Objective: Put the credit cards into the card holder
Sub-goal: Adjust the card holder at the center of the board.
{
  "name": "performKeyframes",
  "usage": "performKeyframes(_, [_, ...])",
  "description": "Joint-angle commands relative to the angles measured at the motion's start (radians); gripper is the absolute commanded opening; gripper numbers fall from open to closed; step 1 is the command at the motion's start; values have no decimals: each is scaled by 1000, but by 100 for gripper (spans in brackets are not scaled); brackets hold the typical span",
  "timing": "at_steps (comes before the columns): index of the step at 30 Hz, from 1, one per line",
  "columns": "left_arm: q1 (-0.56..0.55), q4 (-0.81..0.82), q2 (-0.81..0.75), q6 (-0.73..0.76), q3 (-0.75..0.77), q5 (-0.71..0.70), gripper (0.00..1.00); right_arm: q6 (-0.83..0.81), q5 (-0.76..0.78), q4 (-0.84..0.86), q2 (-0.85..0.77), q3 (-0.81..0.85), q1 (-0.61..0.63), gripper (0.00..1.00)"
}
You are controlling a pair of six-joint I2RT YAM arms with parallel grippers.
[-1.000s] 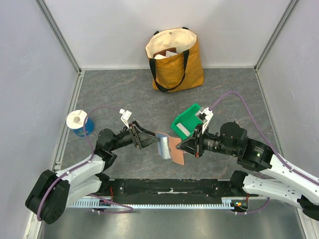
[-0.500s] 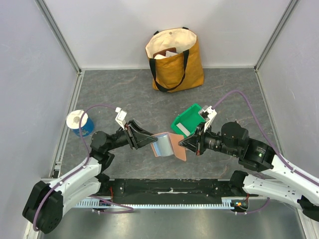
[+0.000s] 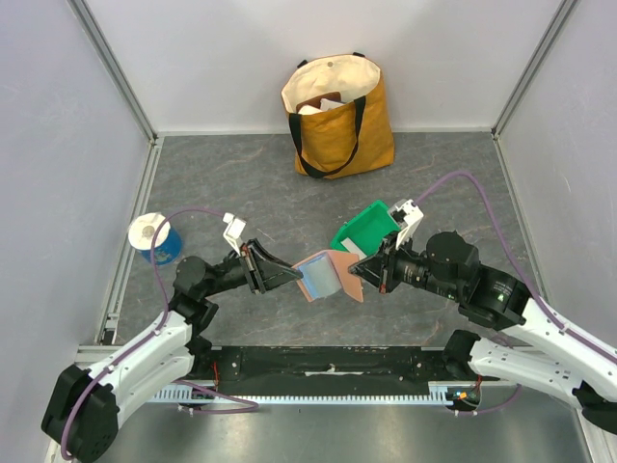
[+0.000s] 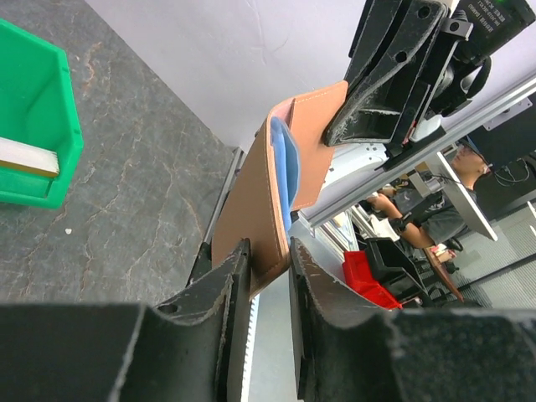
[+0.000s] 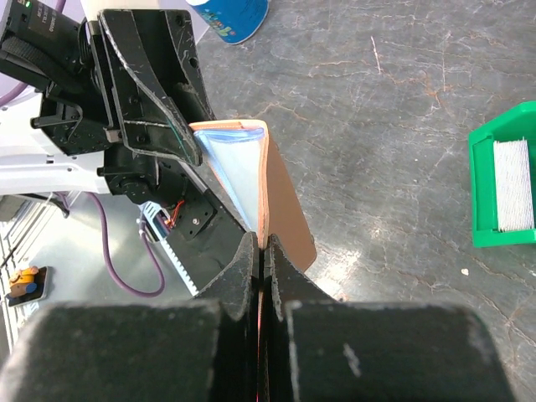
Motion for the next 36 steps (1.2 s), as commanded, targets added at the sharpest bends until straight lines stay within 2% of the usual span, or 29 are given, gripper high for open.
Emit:
performKeyframes(1, [0,-5,-11,39,1,25,29,1,9,17,2,5,-13,0])
performKeyframes(7, [3,-18,-3,46,6,45,24,5,1,25,14,-1,-21,0])
performKeyframes(10, [3,-22,-8,46,6,61,31,14,4,25,22,-5,-31,0])
performKeyframes(16, [3,-56,-28,57,0,70,35,23,-8,25,31,-5,-53,0])
performKeyframes(18, [2,-70,-28,65,6,73,29,23,-13,26,31,-4,-55,0])
performKeyframes(22, [3,-97,-18,80,20,76,8,24,-20,28,39,-4,-58,0])
performKeyframes(25, [2,-113,-8,81,27,65,3,29,-34,38,43,-8,-58,0])
performKeyframes(29, [3,-155,9,80,49,35,2,47,-59,68,55,-34,-58,0])
performKeyframes(32, [3,-319,12,112,121,-11,2,101,-79,89,104,-82,-58,1])
performKeyframes(34, [2,-602,20,196,231,-106,2,155,-97,144,143,-140,-58,3])
performKeyframes(36, [3,-800,49,264,328,-149,2,210,-102,221,181,-204,-56,7])
